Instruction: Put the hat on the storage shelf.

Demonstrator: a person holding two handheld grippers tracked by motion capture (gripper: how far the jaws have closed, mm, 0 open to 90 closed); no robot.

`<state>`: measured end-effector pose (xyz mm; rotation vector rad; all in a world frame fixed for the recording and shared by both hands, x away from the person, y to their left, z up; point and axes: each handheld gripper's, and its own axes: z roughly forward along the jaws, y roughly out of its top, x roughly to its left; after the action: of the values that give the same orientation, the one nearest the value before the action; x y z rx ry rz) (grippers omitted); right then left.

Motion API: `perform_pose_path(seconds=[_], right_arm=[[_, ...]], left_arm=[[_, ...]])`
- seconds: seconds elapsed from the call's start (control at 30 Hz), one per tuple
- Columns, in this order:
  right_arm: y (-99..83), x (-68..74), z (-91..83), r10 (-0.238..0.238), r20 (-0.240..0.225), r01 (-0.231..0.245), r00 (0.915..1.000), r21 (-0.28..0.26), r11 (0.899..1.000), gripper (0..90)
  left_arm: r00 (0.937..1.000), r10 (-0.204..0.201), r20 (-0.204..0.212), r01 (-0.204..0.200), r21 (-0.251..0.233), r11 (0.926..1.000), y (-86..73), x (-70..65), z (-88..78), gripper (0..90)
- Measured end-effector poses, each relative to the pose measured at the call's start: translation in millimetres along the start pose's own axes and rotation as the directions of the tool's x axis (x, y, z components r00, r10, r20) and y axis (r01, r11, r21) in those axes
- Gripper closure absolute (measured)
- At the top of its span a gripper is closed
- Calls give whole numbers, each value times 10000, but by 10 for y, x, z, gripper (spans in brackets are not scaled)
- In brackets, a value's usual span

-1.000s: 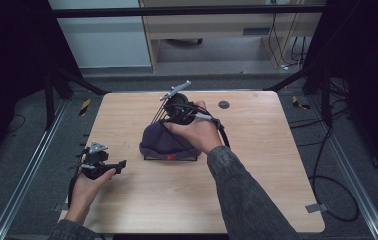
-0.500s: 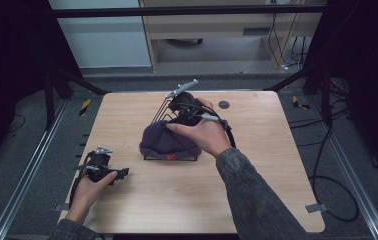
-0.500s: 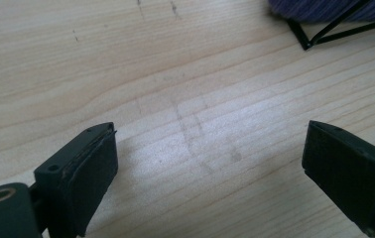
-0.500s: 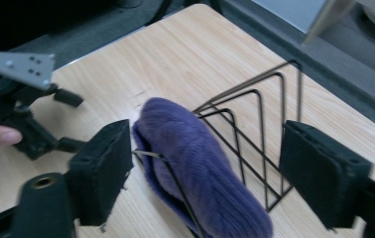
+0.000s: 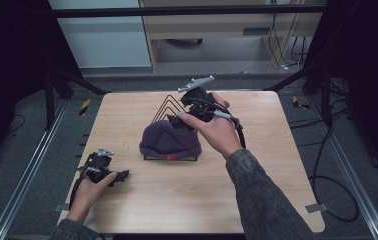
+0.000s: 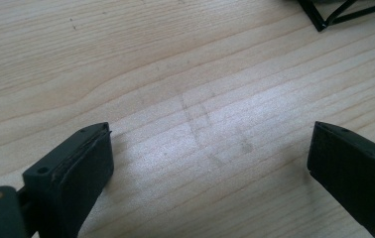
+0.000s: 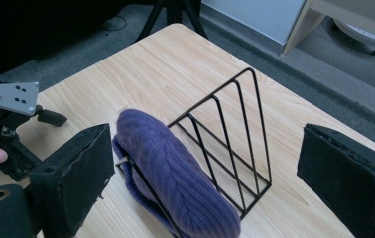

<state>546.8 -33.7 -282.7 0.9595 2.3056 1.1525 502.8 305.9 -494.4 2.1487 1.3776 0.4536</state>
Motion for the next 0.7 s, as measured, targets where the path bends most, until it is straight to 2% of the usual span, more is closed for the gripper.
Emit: perform_pose_path(seconds=[0.17, 0.3, 0.43, 0.53, 0.7], right_arm=[[-164, -146, -157, 161, 178, -155, 9997, -294, 9994, 68], [-403, -326, -307, 497, 528, -472, 9974, -467, 9978, 86], [-729, -509, -433, 1065, 904, -1015, 9902, -585, 9931, 105], [-983, -598, -476, 1214, 1135, -1163, 9861, -505, 9919, 111], [-1451, -764, -504, 1682, 1227, -1647, 9781, -383, 9856, 120]], left_arm=[[9997, 240, -74, -241, -122, 9996, -24, -9, 18, 6], [9995, 304, -51, -306, -390, 9988, -81, -12, 8, 0], [9995, 305, -74, -309, -547, 9980, -106, -12, 7, 0], [9996, 277, -111, -284, -668, 9974, -116, -15, 9, 0], [9996, 261, -102, -267, -712, 9971, -115, -12, 16, 0]])
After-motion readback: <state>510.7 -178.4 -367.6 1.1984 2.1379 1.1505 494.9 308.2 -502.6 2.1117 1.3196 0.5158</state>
